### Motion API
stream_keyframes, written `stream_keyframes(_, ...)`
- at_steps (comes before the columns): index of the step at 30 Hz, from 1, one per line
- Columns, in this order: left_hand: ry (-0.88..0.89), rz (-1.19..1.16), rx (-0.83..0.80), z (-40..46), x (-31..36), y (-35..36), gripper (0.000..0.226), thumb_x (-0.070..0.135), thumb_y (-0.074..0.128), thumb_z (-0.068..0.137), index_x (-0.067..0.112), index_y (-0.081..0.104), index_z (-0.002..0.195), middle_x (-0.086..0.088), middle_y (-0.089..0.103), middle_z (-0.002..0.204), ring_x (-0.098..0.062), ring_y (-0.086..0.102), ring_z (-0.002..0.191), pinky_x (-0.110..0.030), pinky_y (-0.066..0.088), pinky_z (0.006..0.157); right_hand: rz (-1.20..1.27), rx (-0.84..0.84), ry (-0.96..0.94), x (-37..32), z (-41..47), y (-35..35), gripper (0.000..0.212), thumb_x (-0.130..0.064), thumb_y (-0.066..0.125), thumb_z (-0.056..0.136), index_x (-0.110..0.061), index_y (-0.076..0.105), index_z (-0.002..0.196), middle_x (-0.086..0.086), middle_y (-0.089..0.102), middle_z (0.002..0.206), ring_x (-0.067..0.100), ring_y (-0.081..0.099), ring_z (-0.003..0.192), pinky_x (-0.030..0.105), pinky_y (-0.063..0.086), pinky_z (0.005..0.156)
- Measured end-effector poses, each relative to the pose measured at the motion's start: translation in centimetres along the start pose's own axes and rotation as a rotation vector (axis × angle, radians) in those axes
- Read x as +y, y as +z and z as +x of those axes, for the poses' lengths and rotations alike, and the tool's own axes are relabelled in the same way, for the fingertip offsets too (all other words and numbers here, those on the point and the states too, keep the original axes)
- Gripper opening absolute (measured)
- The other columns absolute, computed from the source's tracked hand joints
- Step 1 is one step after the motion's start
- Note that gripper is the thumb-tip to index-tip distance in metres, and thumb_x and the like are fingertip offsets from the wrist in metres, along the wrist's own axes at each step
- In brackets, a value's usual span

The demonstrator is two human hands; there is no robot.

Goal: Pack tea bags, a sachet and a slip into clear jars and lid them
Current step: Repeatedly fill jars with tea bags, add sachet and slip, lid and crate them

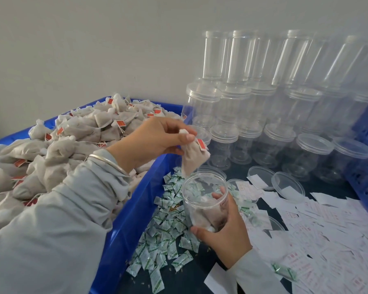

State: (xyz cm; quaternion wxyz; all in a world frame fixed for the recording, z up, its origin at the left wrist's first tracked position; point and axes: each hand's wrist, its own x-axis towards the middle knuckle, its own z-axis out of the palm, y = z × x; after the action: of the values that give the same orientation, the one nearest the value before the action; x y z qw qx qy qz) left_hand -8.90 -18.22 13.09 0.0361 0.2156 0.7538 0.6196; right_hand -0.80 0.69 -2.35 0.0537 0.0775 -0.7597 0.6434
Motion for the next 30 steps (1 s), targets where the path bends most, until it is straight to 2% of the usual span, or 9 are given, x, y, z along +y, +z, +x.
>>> stream_keyframes(5, -0.043, 0.075, -0.159, -0.3, -0.4, 1.8, 0.013, 0.027, 0.072, 0.067, 0.029, 0.076, 0.08, -0.005, 0.074, 0.088, -0.017, 0.069, 0.083, -0.022, 0.056, 0.071, 0.032, 0.021, -0.024, -0.6, -0.2, 0.2, 0.085, -0.019, 0.088, 0.044, -0.045, 0.043, 0.112, -0.032, 0.055, 0.111, -0.025, 0.049, 0.098, -0.005, 0.038, 0.072)
stream_keyframes(8, -0.057, 0.137, -0.233, -0.4, -0.2, 2.1, 0.012, 0.021, 0.071, 0.077, 0.029, 0.074, 0.086, -0.002, 0.074, 0.091, -0.013, 0.069, 0.085, -0.022, 0.056, 0.076, 0.05, 0.02, -0.03, -0.8, -0.2, 0.2, 0.084, -0.026, 0.086, 0.041, -0.045, 0.044, 0.112, -0.044, 0.054, 0.105, -0.025, 0.048, 0.1, -0.005, 0.037, 0.073)
stream_keyframes(12, -0.108, 0.207, -0.334, -0.6, 0.1, 2.0, 0.019, 0.008, 0.066, 0.085, 0.025, 0.071, 0.092, 0.0, 0.074, 0.089, -0.01, 0.068, 0.084, -0.023, 0.056, 0.079, 0.075, 0.024, -0.022, -0.9, -0.1, 0.3, 0.088, -0.041, 0.082, 0.035, -0.043, 0.045, 0.115, -0.034, 0.058, 0.11, -0.019, 0.051, 0.103, -0.002, 0.04, 0.075)
stream_keyframes(15, -0.153, 0.31, -0.441, -0.8, 0.1, 1.9, 0.022, 0.007, 0.064, 0.087, 0.026, 0.069, 0.096, -0.006, 0.073, 0.099, -0.015, 0.067, 0.091, -0.036, 0.054, 0.088, 0.082, 0.017, -0.016, -0.8, -0.1, 0.3, 0.088, -0.039, 0.082, 0.035, -0.045, 0.045, 0.115, -0.03, 0.06, 0.109, -0.014, 0.055, 0.102, 0.001, 0.043, 0.075)
stream_keyframes(19, -0.201, 0.362, -0.544, -0.9, 0.1, 2.1, 0.029, 0.004, 0.061, 0.089, 0.031, 0.068, 0.098, 0.002, 0.073, 0.095, -0.015, 0.067, 0.091, -0.043, 0.052, 0.092, 0.1, -0.002, -0.026, -0.7, -0.1, 0.3, 0.088, -0.028, 0.084, 0.037, -0.045, 0.044, 0.113, -0.036, 0.059, 0.106, -0.014, 0.058, 0.097, 0.001, 0.044, 0.071)
stream_keyframes(22, -0.218, 0.356, -0.514, -0.8, -0.3, 2.2, 0.03, 0.004, 0.06, 0.09, 0.029, 0.064, 0.106, 0.007, 0.071, 0.106, -0.013, 0.066, 0.102, -0.037, 0.051, 0.096, 0.111, -0.012, -0.038, -0.8, -0.1, 0.3, 0.088, -0.031, 0.083, 0.036, -0.044, 0.043, 0.114, -0.038, 0.058, 0.106, -0.013, 0.059, 0.097, 0.002, 0.045, 0.07)
stream_keyframes(24, -0.207, 0.371, -0.412, -0.5, -0.6, 2.2, 0.027, 0.009, 0.064, 0.088, 0.032, 0.064, 0.103, 0.011, 0.07, 0.108, -0.006, 0.065, 0.1, -0.031, 0.052, 0.093, 0.115, -0.022, -0.041, -0.6, -0.1, 0.3, 0.091, -0.024, 0.087, 0.039, -0.046, 0.042, 0.116, -0.038, 0.058, 0.107, -0.013, 0.059, 0.099, 0.004, 0.047, 0.07)
stream_keyframes(26, -0.19, 0.397, -0.301, -0.2, -0.7, 2.1, 0.024, 0.013, 0.066, 0.088, 0.035, 0.065, 0.097, 0.013, 0.071, 0.1, 0.001, 0.066, 0.09, -0.019, 0.053, 0.082, 0.129, -0.026, -0.035, -0.2, -0.1, 0.3, 0.092, -0.012, 0.087, 0.045, -0.047, 0.042, 0.117, -0.038, 0.058, 0.108, -0.013, 0.059, 0.099, 0.005, 0.048, 0.069)
stream_keyframes(30, -0.175, 0.441, -0.124, 0.2, -0.7, 1.3, 0.021, 0.013, 0.064, 0.088, 0.034, 0.065, 0.087, 0.01, 0.072, 0.086, 0.003, 0.065, 0.076, -0.009, 0.051, 0.065, 0.114, -0.017, -0.034, 0.3, 0.0, 0.2, 0.092, -0.014, 0.089, 0.047, -0.051, 0.042, 0.117, -0.036, 0.058, 0.111, -0.011, 0.058, 0.103, 0.007, 0.048, 0.074)
